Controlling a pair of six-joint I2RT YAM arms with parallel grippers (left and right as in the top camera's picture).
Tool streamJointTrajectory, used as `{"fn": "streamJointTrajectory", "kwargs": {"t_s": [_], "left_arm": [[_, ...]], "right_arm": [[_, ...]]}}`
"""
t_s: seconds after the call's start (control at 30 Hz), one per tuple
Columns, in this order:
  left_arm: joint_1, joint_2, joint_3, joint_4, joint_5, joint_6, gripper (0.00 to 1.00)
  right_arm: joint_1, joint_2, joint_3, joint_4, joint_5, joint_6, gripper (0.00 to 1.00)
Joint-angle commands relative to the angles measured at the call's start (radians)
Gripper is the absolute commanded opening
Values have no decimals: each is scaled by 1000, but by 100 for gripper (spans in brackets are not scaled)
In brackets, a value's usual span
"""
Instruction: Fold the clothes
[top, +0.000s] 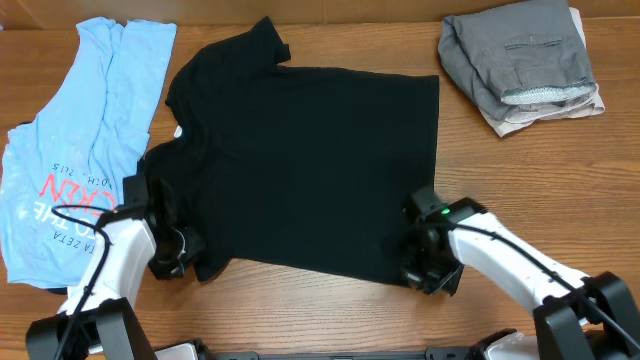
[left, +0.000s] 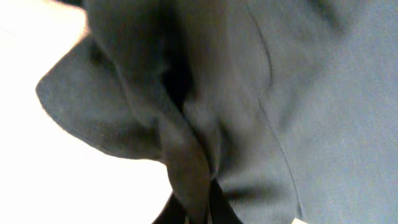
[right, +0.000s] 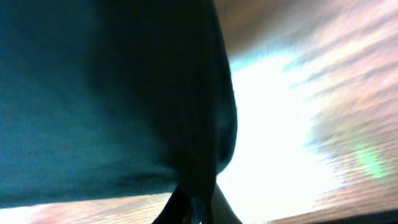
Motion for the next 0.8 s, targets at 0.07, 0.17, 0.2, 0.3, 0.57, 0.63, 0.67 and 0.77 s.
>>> {"fn": "streamJointTrajectory", "kwargs": {"t_s": [0.07,0.17,0.2,0.3,0.57,0.63,0.67,0.77], "left_arm": [[-1,-2,243,-205,50,108,4],[-1,-2,327,-303,50,151,4],[-1,-2,352,-332,50,156,4],[-1,-2,423,-408,50,172,4],[-5,-14,576,-593,51,198,4],[-16,-22,575,-599,42,208,4],[-23,-22,575,-598,40,208,4],[-44,-21,568,-554,39,207,4]], "right_arm": [[-126,-94,187,-114,27,-148,4],[-173,-117,250,-175,33,-185,4],[-188,-123,268,-198,40,-193,4],[-222,-148,303,-257,60,-207,4],[-246,-238,309,-339,65,-225,4],[-246,-252,309,-327,71,-225,4],[-246,-253,309,-311,74,-225,4],[-246,-243,309,-237,73,-231,4]]}}
